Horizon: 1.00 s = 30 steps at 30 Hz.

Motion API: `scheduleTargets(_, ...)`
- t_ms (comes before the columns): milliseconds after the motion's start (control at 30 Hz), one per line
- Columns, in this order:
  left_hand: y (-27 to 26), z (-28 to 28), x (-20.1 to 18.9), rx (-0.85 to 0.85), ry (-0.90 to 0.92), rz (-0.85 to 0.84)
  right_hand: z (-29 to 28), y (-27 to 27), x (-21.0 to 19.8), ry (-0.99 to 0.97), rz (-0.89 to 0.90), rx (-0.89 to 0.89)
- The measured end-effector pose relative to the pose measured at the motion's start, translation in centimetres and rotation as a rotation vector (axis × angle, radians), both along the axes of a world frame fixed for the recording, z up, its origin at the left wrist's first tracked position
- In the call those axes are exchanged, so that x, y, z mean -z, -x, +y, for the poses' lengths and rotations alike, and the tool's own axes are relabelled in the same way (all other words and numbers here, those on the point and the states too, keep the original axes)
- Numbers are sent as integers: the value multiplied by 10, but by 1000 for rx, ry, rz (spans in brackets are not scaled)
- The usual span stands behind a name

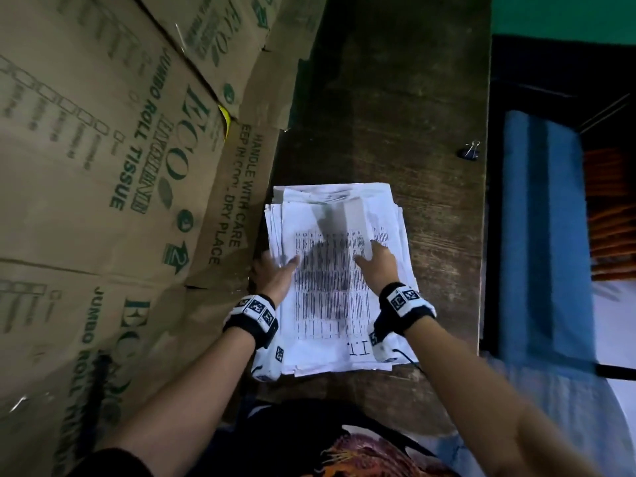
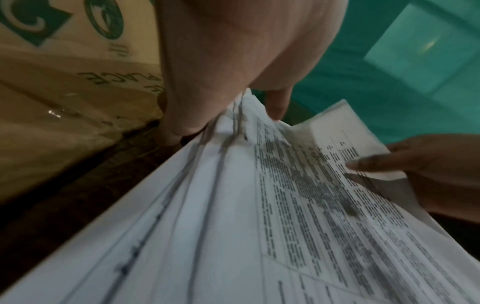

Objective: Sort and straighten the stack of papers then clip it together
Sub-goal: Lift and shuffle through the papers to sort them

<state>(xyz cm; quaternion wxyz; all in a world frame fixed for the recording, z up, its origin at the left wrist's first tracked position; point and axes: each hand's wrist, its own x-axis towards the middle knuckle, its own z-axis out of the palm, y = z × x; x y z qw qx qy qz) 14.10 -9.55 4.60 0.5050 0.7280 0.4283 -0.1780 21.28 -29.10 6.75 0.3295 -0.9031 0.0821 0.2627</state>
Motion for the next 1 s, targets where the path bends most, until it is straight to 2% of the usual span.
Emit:
scheduleTargets(100,3,1,-1,64,-39,29,-17,-7,-7,130,-78,40)
scheduleTargets(200,1,3,-10,3,-79,52,-50,-15,-11,261,99,196)
scheduleTargets(300,-2,-7,-13,61,-124,111,-51,-6,-2,256,206,179)
scheduleTargets(367,-7,-22,-13,91,-122,147,-34,4,3,230,220,118)
scheduleTargets(433,-12,-38,-17,68,-85,159,-23,10,5,206,195,129)
scheduleTargets(533,-17,-43,-21,55,-63,150,-39,6,13,83,143,214)
scheduleTargets(633,-16,-24,-16,90,-23,137,-74,0,21,-136,252,382)
scheduleTargets(767,-17,-6,-14,155,50,155,-118,7,68,-262,458,345)
scheduleTargets(900,-2,-6,-17,191,240,251,-91,31,9,-390,467,320)
scheduleTargets(1000,9,-19,-17,156,180,143,-90,42,-2,-380,292,326)
